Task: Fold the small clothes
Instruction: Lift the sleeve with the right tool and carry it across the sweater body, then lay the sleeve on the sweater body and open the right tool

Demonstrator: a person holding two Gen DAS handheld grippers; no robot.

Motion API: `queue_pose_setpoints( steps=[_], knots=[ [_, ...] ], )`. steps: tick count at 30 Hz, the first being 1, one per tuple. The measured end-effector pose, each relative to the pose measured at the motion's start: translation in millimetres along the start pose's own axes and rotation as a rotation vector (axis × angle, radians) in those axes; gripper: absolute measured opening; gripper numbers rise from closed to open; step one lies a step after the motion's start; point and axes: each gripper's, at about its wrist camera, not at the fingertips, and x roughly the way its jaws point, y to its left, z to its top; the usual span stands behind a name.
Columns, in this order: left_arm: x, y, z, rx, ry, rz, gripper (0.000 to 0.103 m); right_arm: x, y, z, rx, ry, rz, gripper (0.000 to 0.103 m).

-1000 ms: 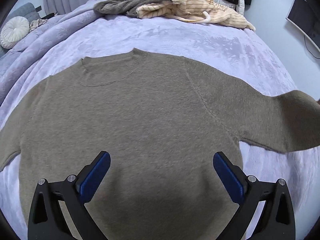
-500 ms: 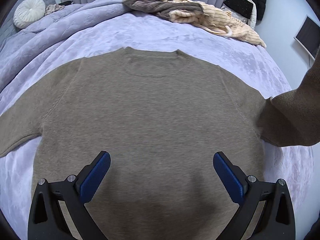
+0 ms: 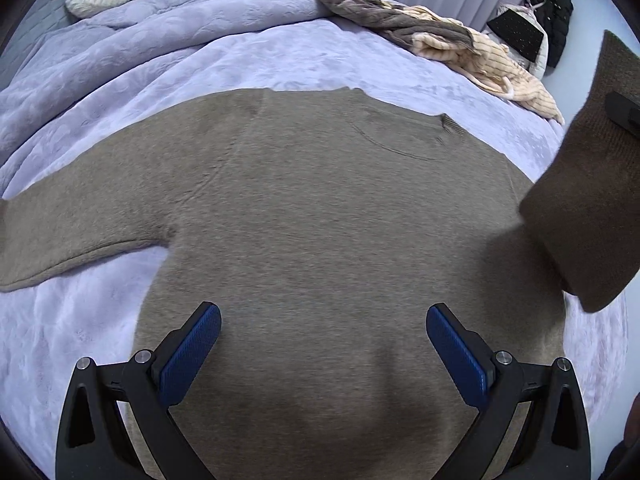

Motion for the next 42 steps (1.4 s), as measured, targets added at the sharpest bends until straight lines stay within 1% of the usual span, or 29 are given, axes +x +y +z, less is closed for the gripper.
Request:
queue_pose_setpoints(
  steps=[4,10,14,21,24,26,27,28,29,30,31,32,33,35,37,39,42],
  knots=[
    [-2,18,0,-0.043,-0.006,-0.003,0.103,17,35,3,-0.051,0.021,0.031,0.006],
    [-2,40,-4,-0.081,-0.001,0.005,0.103,46,77,-4,-0.101,0.076,0.073,0.006],
    [-2,54,-9,-0.108,0.005,0.01,0.103,60,98,-15,-0.138,0.111,0.088,0.006],
    [-7,78,-26,-0.174,0.01,0.002,0.103,79,120,-42,-0.167,0.189,0.11,0.006],
    [-14,86,-35,-0.185,-0.007,0.006,0.103,86,133,-53,-0.18,0.225,0.124,0.008],
    [-18,91,-41,-0.206,-0.012,0.012,0.103,91,141,-56,-0.174,0.257,0.193,0.013],
    [-20,94,-44,-0.216,-0.012,0.013,0.103,92,145,-57,-0.172,0.276,0.229,0.021],
    [-20,97,-47,-0.227,-0.01,0.016,0.103,92,148,-57,-0.171,0.289,0.269,0.025],
    [-20,101,-48,-0.236,-0.008,0.018,0.103,88,152,-56,-0.172,0.289,0.3,0.037],
    [-21,103,-50,-0.243,-0.007,0.019,0.103,83,154,-54,-0.174,0.28,0.321,0.054],
    [-22,104,-50,-0.253,-0.004,0.024,0.103,76,154,-51,-0.175,0.263,0.344,0.06],
    [-23,104,-50,-0.258,-0.003,0.027,0.103,66,151,-47,-0.174,0.239,0.368,0.063],
    [-24,103,-50,-0.26,-0.004,0.027,0.103,58,146,-43,-0.174,0.214,0.374,0.063],
    [-26,97,-47,-0.244,-0.009,0.021,0.103,44,124,-34,-0.155,0.161,0.35,0.063],
    [-27,81,-39,-0.208,-0.01,0.003,0.103,43,88,-28,-0.103,0.161,0.279,0.064],
    [-25,59,-29,-0.158,-0.01,-0.024,0.103,53,49,-32,-0.071,0.186,0.164,0.066],
    [-15,14,-9,-0.055,-0.019,-0.053,0.103,79,-10,-51,-0.056,0.264,-0.058,0.066]
  ],
)
